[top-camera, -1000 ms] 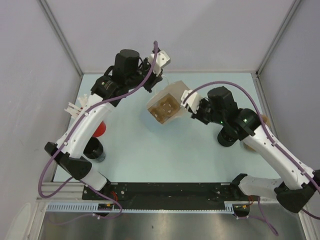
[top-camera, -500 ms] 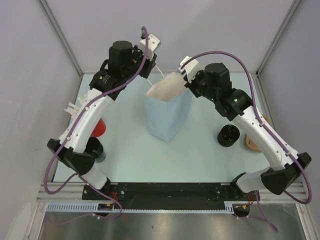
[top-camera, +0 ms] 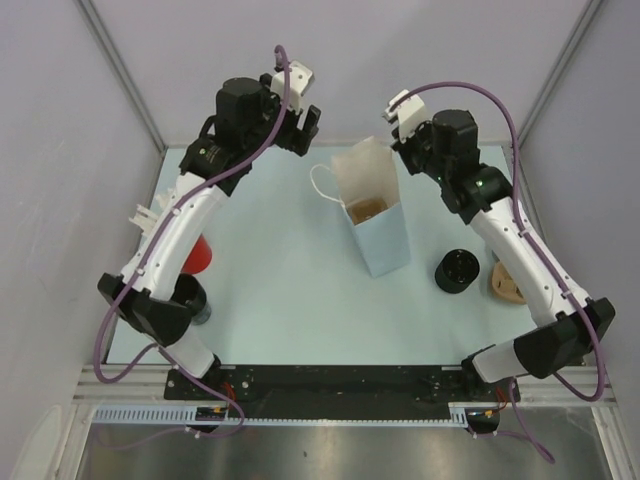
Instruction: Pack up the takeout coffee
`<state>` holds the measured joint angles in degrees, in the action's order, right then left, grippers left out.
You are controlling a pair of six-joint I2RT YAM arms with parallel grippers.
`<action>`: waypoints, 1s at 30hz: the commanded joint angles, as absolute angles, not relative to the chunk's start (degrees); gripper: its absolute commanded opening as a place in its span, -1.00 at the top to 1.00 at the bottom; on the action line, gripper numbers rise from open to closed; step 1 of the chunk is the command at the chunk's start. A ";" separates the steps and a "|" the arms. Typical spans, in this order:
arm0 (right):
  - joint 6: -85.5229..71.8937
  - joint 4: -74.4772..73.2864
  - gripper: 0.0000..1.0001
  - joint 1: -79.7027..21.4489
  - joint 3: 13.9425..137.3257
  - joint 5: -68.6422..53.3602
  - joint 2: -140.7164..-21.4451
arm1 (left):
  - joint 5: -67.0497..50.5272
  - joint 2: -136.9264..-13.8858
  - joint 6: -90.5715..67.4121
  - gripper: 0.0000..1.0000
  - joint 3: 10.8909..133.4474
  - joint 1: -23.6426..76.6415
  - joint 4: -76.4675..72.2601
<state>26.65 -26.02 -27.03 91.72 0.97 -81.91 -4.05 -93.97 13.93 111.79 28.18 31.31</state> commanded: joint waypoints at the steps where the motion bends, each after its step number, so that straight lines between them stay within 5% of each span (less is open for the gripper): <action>1: 27.50 -20.22 1.00 -21.81 91.06 -2.72 -82.79 | -5.71 -88.43 12.57 -0.62 112.07 27.86 28.92; 30: 29.00 -11.52 1.00 4.57 99.05 -7.48 -93.69 | -5.62 -85.08 12.57 -0.63 105.38 27.86 27.33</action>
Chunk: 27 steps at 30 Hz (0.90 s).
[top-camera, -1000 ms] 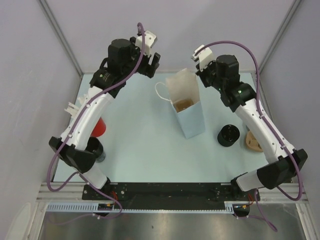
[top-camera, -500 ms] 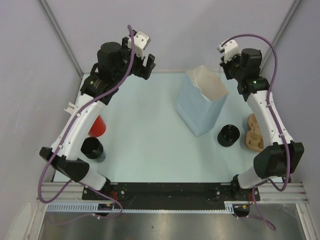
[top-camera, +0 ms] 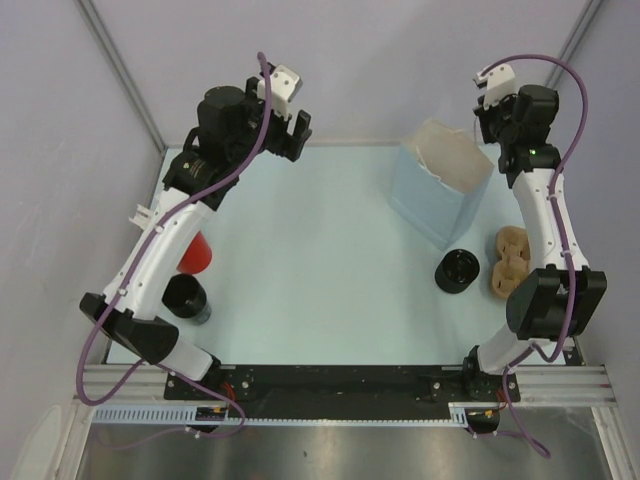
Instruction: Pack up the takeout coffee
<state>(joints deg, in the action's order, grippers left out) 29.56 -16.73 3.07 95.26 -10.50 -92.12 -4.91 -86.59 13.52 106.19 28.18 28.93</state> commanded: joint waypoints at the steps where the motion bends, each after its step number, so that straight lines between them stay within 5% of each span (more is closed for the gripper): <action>1: 29.35 -10.90 1.00 4.83 99.05 -6.08 -94.04 | -5.54 -84.99 12.48 -0.63 105.21 27.86 27.33; 17: 27.95 -13.97 1.00 11.87 103.71 -7.04 -93.69 | -6.42 -85.78 11.78 -0.62 105.56 27.77 27.33; 27: 28.13 -18.45 1.00 7.47 121.89 -1.93 -103.96 | -5.89 -84.73 12.13 -0.62 104.68 27.77 27.42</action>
